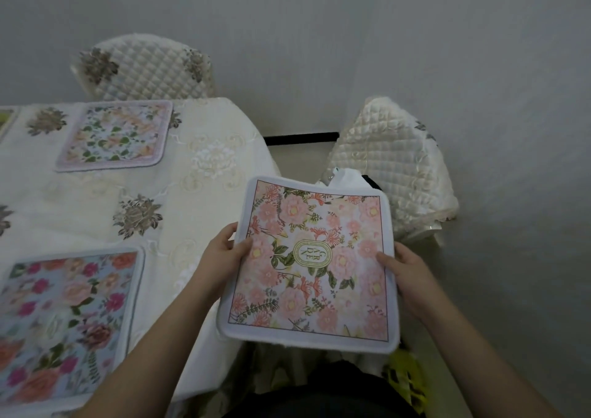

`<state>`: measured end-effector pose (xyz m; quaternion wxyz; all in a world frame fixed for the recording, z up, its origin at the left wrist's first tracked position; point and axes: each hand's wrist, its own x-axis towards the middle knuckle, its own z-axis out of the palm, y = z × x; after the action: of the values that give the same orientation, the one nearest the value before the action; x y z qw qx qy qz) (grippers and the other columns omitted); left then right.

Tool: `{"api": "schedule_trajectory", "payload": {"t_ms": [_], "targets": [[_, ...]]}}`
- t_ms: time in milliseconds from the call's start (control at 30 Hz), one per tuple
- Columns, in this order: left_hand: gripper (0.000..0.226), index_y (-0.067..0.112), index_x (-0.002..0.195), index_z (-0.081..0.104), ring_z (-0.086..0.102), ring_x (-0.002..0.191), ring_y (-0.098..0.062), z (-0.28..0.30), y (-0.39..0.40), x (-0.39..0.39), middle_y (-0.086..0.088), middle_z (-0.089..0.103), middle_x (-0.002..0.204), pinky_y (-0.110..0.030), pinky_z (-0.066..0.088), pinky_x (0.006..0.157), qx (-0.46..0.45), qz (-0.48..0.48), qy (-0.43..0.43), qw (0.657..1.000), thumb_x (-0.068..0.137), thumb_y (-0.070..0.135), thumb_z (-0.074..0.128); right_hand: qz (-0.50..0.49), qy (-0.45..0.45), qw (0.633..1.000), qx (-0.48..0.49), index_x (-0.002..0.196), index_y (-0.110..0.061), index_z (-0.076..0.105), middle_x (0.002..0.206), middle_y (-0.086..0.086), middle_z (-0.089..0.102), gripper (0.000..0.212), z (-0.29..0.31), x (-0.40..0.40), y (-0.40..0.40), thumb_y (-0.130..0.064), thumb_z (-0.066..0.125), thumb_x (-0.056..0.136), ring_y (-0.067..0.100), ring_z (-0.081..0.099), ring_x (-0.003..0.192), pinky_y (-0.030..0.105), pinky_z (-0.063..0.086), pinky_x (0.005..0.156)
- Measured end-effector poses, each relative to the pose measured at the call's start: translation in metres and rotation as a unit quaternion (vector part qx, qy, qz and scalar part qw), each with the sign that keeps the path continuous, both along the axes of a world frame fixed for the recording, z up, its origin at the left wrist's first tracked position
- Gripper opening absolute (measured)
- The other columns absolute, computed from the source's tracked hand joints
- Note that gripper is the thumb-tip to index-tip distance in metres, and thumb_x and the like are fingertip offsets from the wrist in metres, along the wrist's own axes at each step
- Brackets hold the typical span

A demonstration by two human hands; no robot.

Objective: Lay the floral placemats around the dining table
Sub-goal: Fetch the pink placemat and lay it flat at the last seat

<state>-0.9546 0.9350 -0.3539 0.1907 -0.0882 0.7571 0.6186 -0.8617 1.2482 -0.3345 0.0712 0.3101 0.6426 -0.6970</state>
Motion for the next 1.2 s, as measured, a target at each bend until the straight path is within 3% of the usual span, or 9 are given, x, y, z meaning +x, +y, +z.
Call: {"api": "schedule_trajectory", "payload": {"t_ms": [267,400,467,600,800,900,1033,1200], "targets": [[0.023,0.028,0.120,0.059,0.076,0.081,-0.024,-0.012,-0.006,-0.035,-0.002,0.078,0.094,-0.049,0.060,0.079,-0.046,0.069,-0.031,0.996,0.097,0.026,0.061,0.112,-0.023,0.993,-0.020,0.120,-0.015,0.062,0.105,0.005,0.075,0.022,-0.031,-0.075,0.012,-0.015,0.056,0.099,0.026,0.073,0.094,0.048,0.058,0.083],[0.020,0.028,0.116,0.059,0.076,0.075,-0.023,-0.007,-0.009,-0.056,-0.002,0.078,0.089,-0.046,0.061,0.074,-0.108,0.105,-0.031,0.988,0.096,0.028,0.062,0.172,-0.024,0.984,-0.034,0.116,-0.018,0.061,0.106,0.003,0.075,0.018,-0.038,-0.120,0.015,-0.017,0.056,0.099,0.022,0.074,0.091,0.039,0.059,0.072],[0.019,0.028,0.114,0.059,0.075,0.072,-0.018,-0.006,-0.011,-0.063,0.000,0.078,0.087,-0.040,0.060,0.070,-0.140,0.122,-0.024,0.982,0.095,0.029,0.064,0.191,-0.023,0.980,-0.043,0.116,-0.018,0.061,0.105,0.004,0.075,0.019,-0.041,-0.138,0.015,-0.015,0.056,0.099,0.023,0.073,0.091,0.037,0.058,0.070],[0.018,0.023,0.108,0.062,0.072,0.063,-0.008,-0.008,-0.013,-0.068,0.003,0.076,0.081,-0.027,0.053,0.058,-0.207,0.191,0.003,0.959,0.092,0.029,0.068,0.218,-0.031,0.974,-0.059,0.120,-0.016,0.061,0.105,0.007,0.075,0.023,-0.053,-0.166,0.007,-0.011,0.057,0.098,0.027,0.073,0.094,0.050,0.058,0.084],[0.020,0.025,0.111,0.064,0.073,0.077,-0.019,-0.022,-0.035,-0.063,0.002,0.076,0.088,-0.042,0.060,0.073,-0.198,0.264,-0.012,0.944,0.092,0.032,0.066,0.275,-0.048,0.958,-0.062,0.124,-0.018,0.058,0.109,0.008,0.074,0.026,-0.067,-0.191,-0.023,-0.014,0.057,0.098,0.030,0.072,0.096,0.056,0.057,0.085],[0.018,0.026,0.114,0.064,0.070,0.087,-0.017,-0.027,-0.053,-0.069,0.005,0.072,0.099,-0.033,0.056,0.070,-0.207,0.263,-0.014,0.942,0.098,0.030,0.057,0.275,-0.047,0.958,-0.057,0.121,-0.020,0.060,0.109,0.006,0.074,0.024,-0.073,-0.205,-0.040,-0.013,0.057,0.098,0.029,0.072,0.097,0.054,0.057,0.086],[0.018,0.022,0.115,0.063,0.063,0.082,-0.011,-0.039,-0.076,-0.080,0.006,0.067,0.099,-0.022,0.043,0.060,-0.208,0.250,-0.029,0.945,0.102,0.025,0.050,0.282,-0.056,0.956,-0.055,0.122,-0.019,0.061,0.115,0.008,0.072,0.026,-0.081,-0.225,-0.064,-0.010,0.056,0.098,0.030,0.071,0.099,0.057,0.055,0.088],[0.025,0.019,0.121,0.064,0.061,0.100,-0.020,-0.056,-0.113,-0.105,-0.001,0.066,0.112,-0.032,0.045,0.084,-0.206,0.264,-0.038,0.941,0.099,0.028,0.057,0.275,-0.077,0.957,-0.052,0.120,-0.018,0.062,0.110,0.005,0.073,0.024,-0.083,-0.245,-0.094,-0.008,0.053,0.099,0.028,0.071,0.097,0.048,0.059,0.080]]}}
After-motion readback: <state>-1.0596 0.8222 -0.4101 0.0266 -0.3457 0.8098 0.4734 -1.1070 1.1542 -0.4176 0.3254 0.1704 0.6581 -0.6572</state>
